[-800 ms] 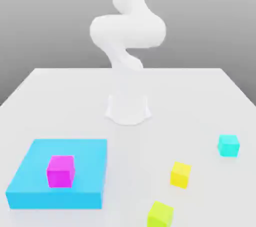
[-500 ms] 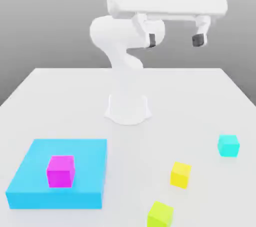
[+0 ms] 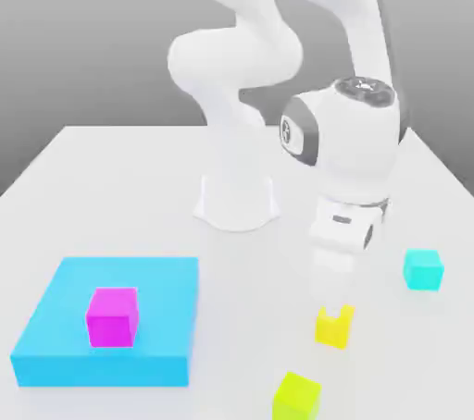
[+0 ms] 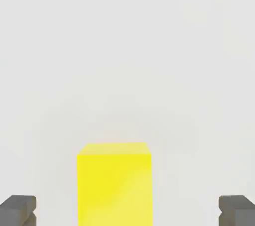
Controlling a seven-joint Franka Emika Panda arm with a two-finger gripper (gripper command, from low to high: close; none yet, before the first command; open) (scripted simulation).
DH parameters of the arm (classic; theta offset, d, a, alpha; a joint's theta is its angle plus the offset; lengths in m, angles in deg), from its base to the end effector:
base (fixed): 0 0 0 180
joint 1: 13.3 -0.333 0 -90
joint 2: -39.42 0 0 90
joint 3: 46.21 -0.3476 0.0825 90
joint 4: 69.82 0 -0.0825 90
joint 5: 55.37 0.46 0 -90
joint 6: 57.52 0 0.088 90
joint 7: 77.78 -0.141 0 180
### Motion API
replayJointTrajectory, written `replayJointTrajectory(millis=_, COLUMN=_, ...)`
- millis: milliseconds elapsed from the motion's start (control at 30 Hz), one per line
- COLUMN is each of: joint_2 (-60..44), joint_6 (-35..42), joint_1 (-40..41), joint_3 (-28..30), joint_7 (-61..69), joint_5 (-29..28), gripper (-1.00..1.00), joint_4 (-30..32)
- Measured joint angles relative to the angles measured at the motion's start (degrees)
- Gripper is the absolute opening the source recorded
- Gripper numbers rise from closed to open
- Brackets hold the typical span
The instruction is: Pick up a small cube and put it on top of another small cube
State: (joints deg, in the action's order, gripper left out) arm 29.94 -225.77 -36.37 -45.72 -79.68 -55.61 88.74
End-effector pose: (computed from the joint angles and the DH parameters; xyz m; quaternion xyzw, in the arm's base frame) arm 0.3723 0.1548 0.0887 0.9834 0.1816 0.0020 0.0007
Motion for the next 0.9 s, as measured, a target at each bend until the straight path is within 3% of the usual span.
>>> replayJointTrajectory(millis=100, joint_2=-6.25, joint_6=-5.01, joint_1=0.16, joint_3=-0.2, joint_7=0.17, joint_5=0.09, gripper=0.0, joint_4=-1.08)
replayJointTrajectory(millis=133, joint_2=-7.84, joint_6=-6.28, joint_1=0.33, joint_3=-0.4, joint_7=0.22, joint_5=0.18, gripper=-1.0, joint_4=-1.38)
replayJointTrajectory(millis=367, joint_2=-8.0, joint_6=-6.34, joint_1=0.34, joint_3=-0.39, joint_7=0.07, joint_5=0.0, gripper=-1.0, joint_4=-1.4)
replayJointTrajectory(millis=600, joint_2=4.21, joint_6=4.18, joint_1=0.62, joint_3=-0.21, joint_7=0.33, joint_5=0.12, gripper=-1.0, joint_4=0.31)
replayJointTrajectory(millis=900, joint_2=0.65, joint_6=17.71, joint_1=7.43, joint_3=4.5, joint_7=6.2, joint_5=1.86, gripper=-1.0, joint_4=-16.69)
